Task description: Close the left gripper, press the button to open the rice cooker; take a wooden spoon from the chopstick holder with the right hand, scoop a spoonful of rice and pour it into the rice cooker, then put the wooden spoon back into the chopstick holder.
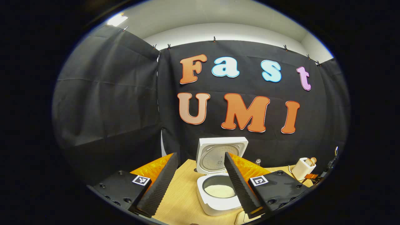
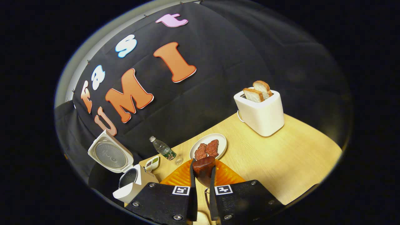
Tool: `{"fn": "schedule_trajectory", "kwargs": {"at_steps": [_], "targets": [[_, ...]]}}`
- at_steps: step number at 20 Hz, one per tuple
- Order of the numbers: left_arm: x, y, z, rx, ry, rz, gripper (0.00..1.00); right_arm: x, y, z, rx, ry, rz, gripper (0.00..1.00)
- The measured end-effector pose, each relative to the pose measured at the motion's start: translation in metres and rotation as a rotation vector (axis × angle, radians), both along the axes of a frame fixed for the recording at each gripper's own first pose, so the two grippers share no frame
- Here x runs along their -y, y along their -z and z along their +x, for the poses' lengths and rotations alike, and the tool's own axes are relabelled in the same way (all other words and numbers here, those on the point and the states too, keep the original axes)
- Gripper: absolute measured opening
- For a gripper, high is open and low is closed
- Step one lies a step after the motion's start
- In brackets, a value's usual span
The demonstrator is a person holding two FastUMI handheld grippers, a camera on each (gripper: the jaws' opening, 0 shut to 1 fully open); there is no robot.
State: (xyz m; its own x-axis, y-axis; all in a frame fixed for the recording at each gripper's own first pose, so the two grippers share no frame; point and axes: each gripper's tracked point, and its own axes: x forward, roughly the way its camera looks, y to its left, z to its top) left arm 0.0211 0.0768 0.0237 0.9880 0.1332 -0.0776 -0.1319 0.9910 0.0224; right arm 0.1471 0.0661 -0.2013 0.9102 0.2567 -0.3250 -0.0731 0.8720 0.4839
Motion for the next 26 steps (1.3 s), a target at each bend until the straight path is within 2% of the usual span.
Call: {"fn": "schedule_trajectory", "kwargs": {"at_steps": [5,9,10,11,17,23,26], "targets": [[-0.027,-0.002,-0.007,0.01,0.027,-0.008,1.0,-0.026,-0.061,-0.04,0.121,-0.031,-0.058,0.14],[-0.038,-0.007,-0.008,0.016,0.096,-0.014,1.0,-0.056,-0.084,-0.074,0.178,-0.062,-0.066,0.14],[-0.041,-0.008,-0.007,0.017,0.114,-0.012,1.0,-0.065,-0.085,-0.084,0.184,-0.069,-0.074,0.1],[-0.045,-0.012,-0.006,0.024,0.122,-0.004,1.0,-0.074,-0.082,-0.092,0.187,-0.077,-0.082,0.14],[-0.056,-0.01,-0.006,0.012,0.175,-0.008,0.99,-0.118,-0.06,-0.128,0.187,-0.123,-0.15,0.14],[-0.074,0.0,-0.009,-0.017,0.18,0.022,1.0,-0.145,0.001,-0.144,0.147,-0.169,-0.3,0.14],[-0.078,0.004,-0.01,-0.03,0.182,0.002,1.0,-0.155,0.022,-0.151,0.142,-0.203,-0.39,0.14]]}}
